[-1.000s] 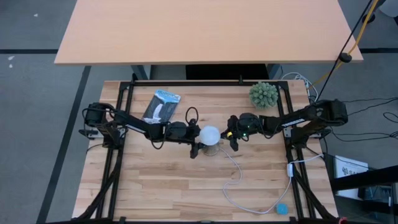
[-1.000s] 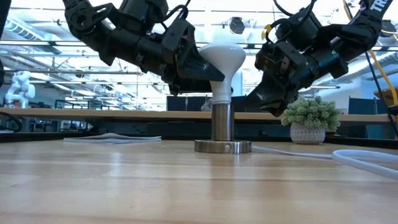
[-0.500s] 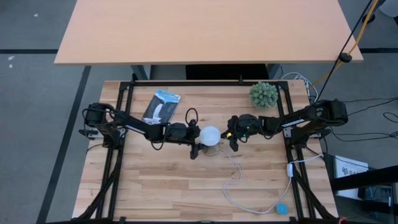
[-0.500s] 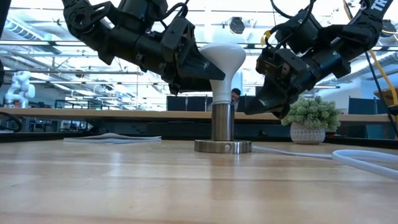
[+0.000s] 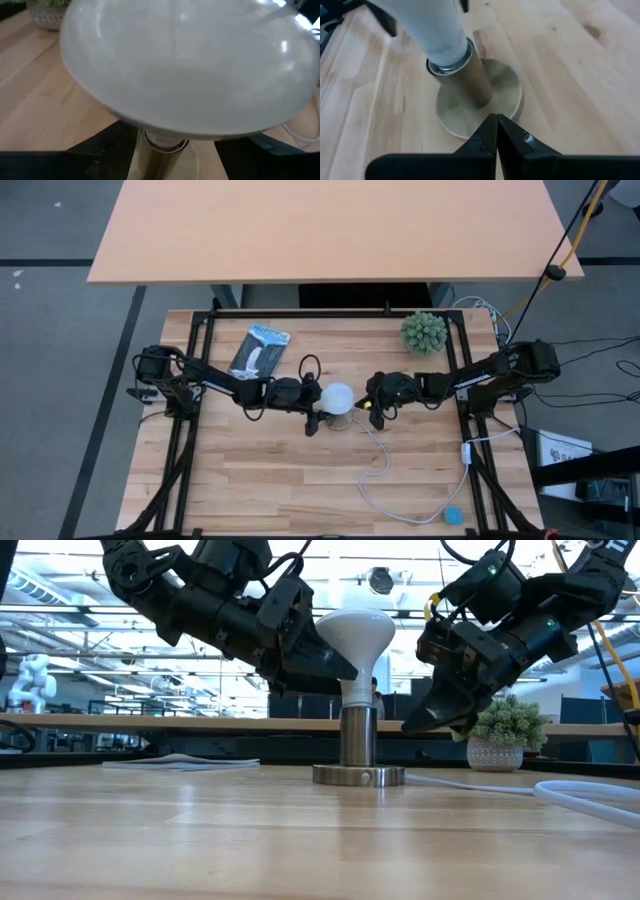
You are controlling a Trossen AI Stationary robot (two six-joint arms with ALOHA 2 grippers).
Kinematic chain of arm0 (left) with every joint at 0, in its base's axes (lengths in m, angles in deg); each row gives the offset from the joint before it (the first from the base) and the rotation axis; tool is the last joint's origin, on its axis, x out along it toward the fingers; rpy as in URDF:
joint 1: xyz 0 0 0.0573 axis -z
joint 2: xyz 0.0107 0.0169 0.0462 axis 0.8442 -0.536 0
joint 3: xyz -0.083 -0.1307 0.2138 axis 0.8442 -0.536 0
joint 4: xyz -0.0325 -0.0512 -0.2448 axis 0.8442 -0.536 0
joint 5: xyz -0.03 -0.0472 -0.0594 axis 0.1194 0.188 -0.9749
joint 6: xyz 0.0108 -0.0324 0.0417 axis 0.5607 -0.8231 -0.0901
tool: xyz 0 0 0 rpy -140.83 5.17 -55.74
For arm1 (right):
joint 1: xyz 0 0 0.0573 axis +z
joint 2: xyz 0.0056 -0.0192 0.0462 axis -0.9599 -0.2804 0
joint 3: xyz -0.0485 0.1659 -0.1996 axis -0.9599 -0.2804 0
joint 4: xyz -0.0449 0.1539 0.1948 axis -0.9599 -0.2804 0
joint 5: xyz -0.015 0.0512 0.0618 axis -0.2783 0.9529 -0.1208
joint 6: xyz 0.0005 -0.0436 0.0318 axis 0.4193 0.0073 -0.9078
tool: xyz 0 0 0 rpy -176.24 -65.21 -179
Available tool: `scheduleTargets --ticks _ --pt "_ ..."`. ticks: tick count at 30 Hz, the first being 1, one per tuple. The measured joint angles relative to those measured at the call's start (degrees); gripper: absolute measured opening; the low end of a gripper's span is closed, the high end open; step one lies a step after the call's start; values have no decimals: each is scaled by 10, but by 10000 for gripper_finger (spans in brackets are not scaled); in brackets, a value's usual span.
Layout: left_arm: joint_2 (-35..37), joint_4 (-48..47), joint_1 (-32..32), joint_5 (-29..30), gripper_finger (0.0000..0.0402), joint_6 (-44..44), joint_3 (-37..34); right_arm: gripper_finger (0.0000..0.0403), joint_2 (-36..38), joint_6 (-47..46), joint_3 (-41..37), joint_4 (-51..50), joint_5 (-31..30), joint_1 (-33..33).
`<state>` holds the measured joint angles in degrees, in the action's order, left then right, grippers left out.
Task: Screw lightbulb
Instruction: Insert the white lightbulb into the gold lamp
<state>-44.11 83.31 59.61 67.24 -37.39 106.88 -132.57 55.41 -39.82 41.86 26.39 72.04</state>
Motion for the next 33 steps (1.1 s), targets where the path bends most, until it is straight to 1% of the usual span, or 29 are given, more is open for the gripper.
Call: scheduleTargets --ticks 8,16,19,21,23,25,27,29,31,33 --pt "0 -13 0 -1 250 0 0 0 0 -2 0 0 -1 18" --pt "3 -71 0 -8 250 1 0 0 0 -7 0 -8 -12 19" --pt "33 -123 -6 -10 250 1 0 0 0 -17 0 -25 -12 19" --pt "65 -170 -10 -9 250 1 -4 0 0 -18 0 -37 -12 19" --pt "99 -182 -11 4 250 1 -15 0 0 -18 0 -44 -11 20" --pt "137 -183 -10 30 249 -6 -39 0 0 -18 0 -48 -11 22" --pt "167 -182 -6 56 240 -23 -65 0 0 -28 0 -50 -11 30" --pt "195 -182 -2 79 221 -37 -98 0 0 -43 0 -60 -11 43" --pt "212 -153 -1 103 196 -51 -125 0 0 -55 -2 -60 -13 61" --pt "216 -104 -3 112 169 -68 -151 0 0 -72 -9 -58 -33 81"
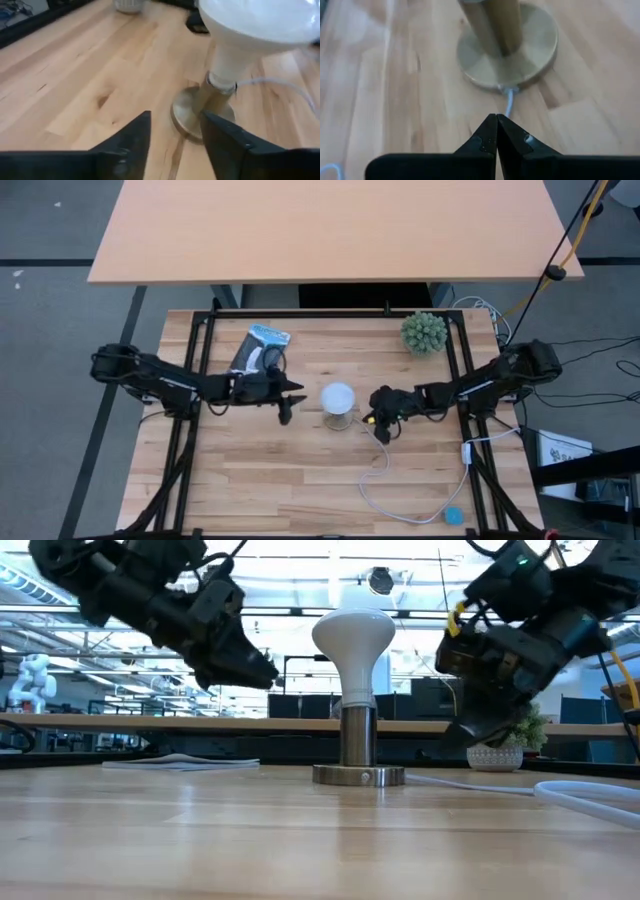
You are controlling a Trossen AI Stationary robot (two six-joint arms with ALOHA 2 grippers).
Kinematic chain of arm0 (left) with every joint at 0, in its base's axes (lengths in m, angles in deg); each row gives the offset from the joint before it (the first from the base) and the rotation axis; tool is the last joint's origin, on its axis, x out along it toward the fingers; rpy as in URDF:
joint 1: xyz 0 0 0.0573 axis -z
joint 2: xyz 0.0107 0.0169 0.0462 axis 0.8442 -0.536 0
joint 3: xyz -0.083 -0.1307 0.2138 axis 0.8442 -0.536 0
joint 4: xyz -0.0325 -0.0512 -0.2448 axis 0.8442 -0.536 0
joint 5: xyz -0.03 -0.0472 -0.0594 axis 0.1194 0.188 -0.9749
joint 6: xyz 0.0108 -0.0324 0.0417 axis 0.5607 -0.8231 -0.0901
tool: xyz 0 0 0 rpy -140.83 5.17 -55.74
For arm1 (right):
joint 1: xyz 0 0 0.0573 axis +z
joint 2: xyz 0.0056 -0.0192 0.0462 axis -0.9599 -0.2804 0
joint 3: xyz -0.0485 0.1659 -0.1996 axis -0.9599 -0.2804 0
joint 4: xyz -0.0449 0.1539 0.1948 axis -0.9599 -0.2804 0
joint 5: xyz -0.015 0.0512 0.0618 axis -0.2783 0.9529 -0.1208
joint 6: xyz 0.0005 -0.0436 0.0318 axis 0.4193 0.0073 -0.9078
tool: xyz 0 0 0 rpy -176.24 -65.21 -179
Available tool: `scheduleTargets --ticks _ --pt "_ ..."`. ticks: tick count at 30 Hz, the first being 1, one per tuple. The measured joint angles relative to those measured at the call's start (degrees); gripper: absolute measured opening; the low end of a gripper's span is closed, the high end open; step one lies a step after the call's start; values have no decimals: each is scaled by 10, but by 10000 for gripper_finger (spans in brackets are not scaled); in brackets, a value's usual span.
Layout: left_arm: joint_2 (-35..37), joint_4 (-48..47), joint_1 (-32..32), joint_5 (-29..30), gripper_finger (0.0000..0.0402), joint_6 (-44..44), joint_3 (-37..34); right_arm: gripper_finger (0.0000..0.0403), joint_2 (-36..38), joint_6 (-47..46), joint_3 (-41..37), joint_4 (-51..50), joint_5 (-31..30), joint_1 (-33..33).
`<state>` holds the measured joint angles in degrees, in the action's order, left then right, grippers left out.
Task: Screw lightbulb
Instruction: Insert the white lightbulb into the gold lamp
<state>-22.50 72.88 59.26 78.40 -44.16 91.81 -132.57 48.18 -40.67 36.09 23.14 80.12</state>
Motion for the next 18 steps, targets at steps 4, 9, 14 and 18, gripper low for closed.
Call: scheduleTargets --ticks 4,9,14,18 --pt "-7 70 -7 -4 119 -18 -25 0 0 -28 -5 3 -69 28" --pt "-9 79 -4 -42 32 16 -18 0 0 0 -6 88 -140 39" --pt "-16 94 6 -48 3 22 -18 0 0 55 -6 147 -179 24" --pt "-57 152 17 -62 2 20 -18 0 0 69 -6 146 -144 -20"
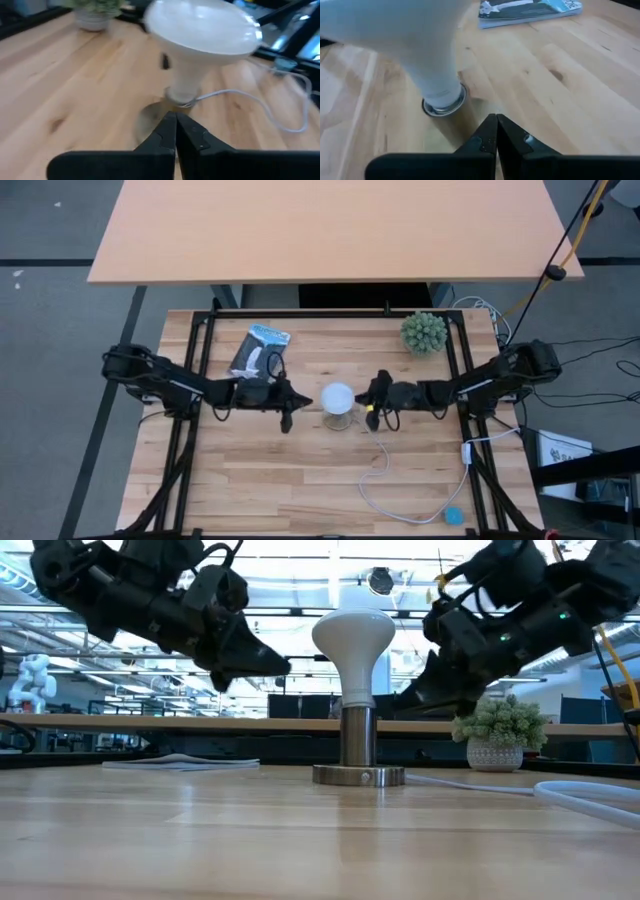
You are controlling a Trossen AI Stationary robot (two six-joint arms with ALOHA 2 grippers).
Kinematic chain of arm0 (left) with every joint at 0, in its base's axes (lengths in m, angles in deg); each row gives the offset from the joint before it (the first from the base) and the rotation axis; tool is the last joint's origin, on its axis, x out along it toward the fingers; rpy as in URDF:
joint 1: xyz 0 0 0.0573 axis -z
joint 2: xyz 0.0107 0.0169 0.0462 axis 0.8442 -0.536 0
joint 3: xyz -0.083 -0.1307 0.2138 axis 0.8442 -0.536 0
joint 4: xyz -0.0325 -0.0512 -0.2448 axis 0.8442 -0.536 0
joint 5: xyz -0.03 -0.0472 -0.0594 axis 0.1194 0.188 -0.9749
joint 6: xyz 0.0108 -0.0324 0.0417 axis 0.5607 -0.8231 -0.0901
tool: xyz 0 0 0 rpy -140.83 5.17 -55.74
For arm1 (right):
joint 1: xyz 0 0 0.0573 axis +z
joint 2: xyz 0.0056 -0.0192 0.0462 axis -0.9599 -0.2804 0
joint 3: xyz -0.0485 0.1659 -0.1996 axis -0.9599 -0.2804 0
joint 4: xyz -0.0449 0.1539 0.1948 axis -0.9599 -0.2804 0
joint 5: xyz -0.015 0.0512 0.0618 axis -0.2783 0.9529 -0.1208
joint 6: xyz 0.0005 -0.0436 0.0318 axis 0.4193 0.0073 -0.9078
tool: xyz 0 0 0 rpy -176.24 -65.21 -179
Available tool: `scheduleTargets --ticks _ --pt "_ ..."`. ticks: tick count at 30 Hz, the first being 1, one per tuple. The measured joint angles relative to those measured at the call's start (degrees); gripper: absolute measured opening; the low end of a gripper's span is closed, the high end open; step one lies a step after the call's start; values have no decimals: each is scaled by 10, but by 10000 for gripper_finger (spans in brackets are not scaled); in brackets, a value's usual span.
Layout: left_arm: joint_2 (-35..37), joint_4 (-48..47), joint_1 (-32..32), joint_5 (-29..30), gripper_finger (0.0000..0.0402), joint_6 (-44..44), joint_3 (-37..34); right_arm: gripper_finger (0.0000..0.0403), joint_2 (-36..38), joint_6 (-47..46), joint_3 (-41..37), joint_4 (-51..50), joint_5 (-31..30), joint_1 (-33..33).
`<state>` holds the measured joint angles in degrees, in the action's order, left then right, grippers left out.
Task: Screw lightbulb
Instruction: Insert the white lightbulb into the gold lamp
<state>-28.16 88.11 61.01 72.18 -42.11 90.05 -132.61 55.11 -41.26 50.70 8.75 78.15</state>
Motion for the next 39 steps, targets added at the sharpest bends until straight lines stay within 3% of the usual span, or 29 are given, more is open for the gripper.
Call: scheduleTargets --ticks 4,8,14,17,25,39 --pt "-60 71 3 -36 1 -3 13 0 0 46 0 21 100 -57" --pt "-105 73 3 -73 1 7 55 0 0 79 0 27 155 -125" --pt "-150 70 3 -93 1 17 89 0 -1 54 -8 113 302 -192" --pt "-151 73 0 -97 0 18 94 0 -1 40 -8 111 290 -172" --pt "-151 73 -8 -101 0 18 94 0 -1 50 5 79 150 -90" --pt "-150 85 -8 -110 0 33 102 0 -1 44 45 -16 151 -63"
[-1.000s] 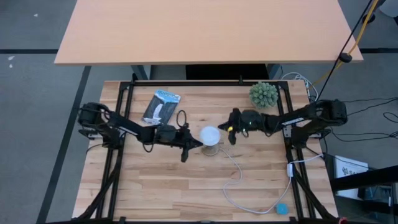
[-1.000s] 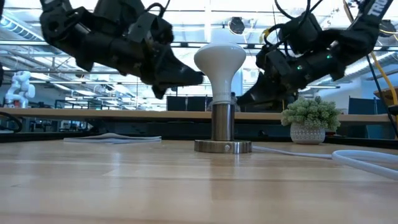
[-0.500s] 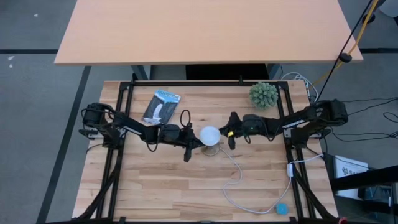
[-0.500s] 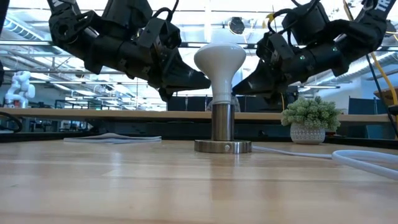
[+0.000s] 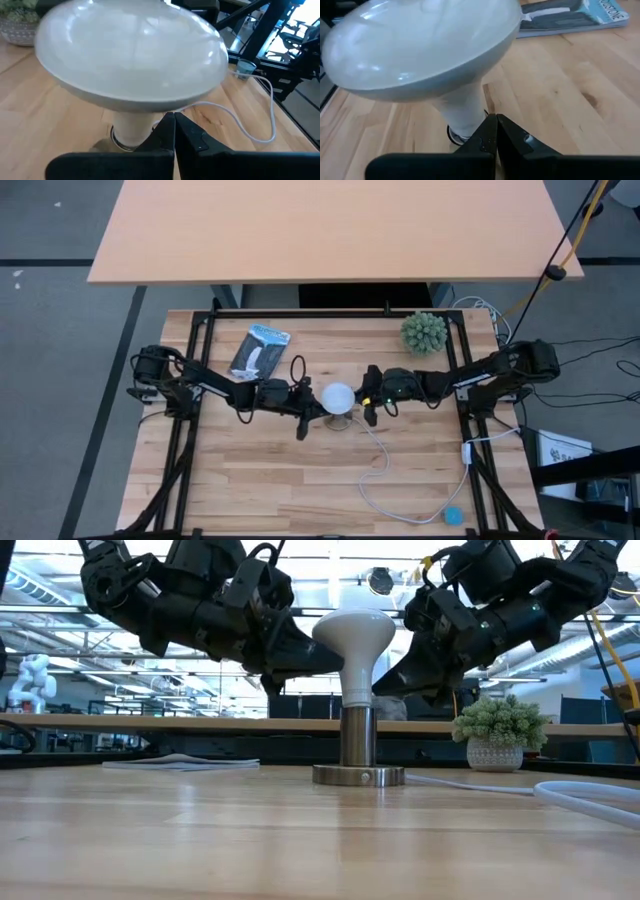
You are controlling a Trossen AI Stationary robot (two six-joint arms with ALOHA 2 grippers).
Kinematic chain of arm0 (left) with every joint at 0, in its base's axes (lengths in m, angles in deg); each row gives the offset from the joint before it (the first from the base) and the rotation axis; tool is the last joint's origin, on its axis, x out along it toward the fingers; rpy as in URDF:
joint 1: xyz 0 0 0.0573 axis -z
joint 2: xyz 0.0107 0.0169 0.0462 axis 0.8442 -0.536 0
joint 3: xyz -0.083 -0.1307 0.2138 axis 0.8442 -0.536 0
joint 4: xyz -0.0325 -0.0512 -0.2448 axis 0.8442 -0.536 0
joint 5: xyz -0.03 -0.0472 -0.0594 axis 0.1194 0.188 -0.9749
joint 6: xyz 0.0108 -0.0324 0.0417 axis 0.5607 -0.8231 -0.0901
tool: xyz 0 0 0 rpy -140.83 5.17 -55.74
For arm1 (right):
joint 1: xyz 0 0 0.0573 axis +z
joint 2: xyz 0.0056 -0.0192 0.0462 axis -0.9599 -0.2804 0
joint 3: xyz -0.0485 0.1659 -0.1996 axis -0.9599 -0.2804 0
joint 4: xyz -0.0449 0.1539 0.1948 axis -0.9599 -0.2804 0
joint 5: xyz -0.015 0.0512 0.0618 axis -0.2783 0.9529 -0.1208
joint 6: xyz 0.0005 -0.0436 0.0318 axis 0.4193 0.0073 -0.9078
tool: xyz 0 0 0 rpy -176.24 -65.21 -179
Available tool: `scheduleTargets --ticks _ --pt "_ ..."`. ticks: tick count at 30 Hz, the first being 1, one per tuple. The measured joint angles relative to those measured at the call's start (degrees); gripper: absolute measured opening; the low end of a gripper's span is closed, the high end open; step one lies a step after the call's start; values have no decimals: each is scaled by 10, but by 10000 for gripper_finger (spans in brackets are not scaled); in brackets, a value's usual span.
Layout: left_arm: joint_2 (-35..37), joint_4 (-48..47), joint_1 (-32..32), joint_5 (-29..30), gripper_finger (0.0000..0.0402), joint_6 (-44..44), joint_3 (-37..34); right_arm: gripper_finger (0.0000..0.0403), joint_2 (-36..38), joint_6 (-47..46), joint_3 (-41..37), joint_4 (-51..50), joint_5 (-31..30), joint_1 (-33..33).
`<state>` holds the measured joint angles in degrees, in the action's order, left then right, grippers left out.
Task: Screw lightbulb
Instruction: Insert the white lightbulb into the gold lamp
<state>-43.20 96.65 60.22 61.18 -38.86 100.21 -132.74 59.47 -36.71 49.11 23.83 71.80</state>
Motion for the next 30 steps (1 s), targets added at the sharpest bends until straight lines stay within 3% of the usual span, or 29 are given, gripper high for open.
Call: scheduleTargets --ticks 30 --pt "0 -32 -30 -6 0 -1 0 0 0 -2 1 14 13 35"
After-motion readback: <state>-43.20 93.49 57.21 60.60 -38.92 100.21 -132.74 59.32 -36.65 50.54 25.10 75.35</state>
